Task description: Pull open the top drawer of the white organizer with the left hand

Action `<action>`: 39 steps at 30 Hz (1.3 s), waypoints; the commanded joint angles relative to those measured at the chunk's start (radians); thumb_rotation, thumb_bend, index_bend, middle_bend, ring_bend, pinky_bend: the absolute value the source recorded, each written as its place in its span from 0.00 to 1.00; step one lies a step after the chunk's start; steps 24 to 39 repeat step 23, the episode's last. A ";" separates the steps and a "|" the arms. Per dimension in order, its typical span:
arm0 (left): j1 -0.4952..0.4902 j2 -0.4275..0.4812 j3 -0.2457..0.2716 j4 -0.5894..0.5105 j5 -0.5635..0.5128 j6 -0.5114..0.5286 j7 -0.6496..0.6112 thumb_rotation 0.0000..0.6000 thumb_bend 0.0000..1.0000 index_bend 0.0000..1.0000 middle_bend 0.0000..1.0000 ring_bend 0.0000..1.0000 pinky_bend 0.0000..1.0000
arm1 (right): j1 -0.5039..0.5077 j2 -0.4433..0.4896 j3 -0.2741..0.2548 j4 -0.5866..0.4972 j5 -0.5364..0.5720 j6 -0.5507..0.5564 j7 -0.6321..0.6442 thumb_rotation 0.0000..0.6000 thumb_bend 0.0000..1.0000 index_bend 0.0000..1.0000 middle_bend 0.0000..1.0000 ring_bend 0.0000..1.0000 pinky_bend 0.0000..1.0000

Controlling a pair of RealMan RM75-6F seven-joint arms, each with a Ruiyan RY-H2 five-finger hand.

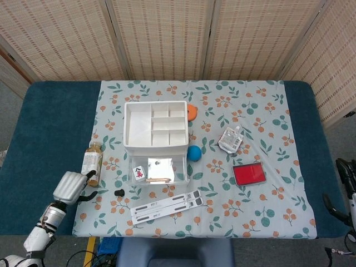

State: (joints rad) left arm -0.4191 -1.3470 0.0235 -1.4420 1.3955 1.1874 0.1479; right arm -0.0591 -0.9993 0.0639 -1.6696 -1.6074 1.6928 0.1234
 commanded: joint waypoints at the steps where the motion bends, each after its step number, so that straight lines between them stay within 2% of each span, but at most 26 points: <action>1: 0.061 0.049 -0.036 -0.030 -0.070 0.065 -0.023 1.00 0.26 0.36 0.96 1.00 1.00 | 0.005 0.001 -0.002 0.001 0.005 -0.014 0.003 1.00 0.37 0.00 0.08 0.03 0.08; 4: 0.097 0.065 -0.067 -0.033 -0.112 0.116 -0.045 1.00 0.26 0.37 0.93 0.98 1.00 | 0.018 0.002 -0.008 0.001 0.009 -0.049 0.003 1.00 0.37 0.00 0.08 0.03 0.08; 6: 0.116 0.076 -0.082 -0.035 -0.131 0.139 -0.050 1.00 0.26 0.38 0.87 0.91 1.00 | 0.029 0.003 -0.011 0.001 0.012 -0.076 0.007 1.00 0.37 0.00 0.08 0.03 0.08; 10: 0.141 0.098 -0.093 -0.057 -0.147 0.170 -0.023 1.00 0.26 0.37 0.72 0.71 0.99 | 0.055 0.001 -0.019 0.008 0.013 -0.129 0.013 1.00 0.37 0.00 0.08 0.03 0.08; 14: 0.164 0.111 -0.099 -0.105 -0.149 0.205 0.002 1.00 0.26 0.34 0.59 0.57 0.81 | 0.090 -0.014 -0.033 0.022 0.001 -0.197 0.020 1.00 0.38 0.00 0.08 0.03 0.08; 16: 0.174 0.109 -0.101 -0.123 -0.141 0.224 0.012 1.00 0.26 0.33 0.57 0.53 0.77 | 0.104 -0.022 -0.038 0.025 0.000 -0.224 0.023 1.00 0.38 0.00 0.08 0.03 0.08; 21: 0.193 0.104 -0.093 -0.165 -0.107 0.258 0.033 1.00 0.26 0.32 0.56 0.52 0.72 | 0.136 -0.048 -0.048 0.043 -0.010 -0.273 0.037 1.00 0.39 0.00 0.08 0.03 0.08; 39: 0.199 0.100 -0.095 -0.173 -0.101 0.269 0.039 1.00 0.26 0.32 0.56 0.52 0.72 | 0.143 -0.057 -0.051 0.047 -0.018 -0.278 0.033 1.00 0.39 0.00 0.08 0.03 0.08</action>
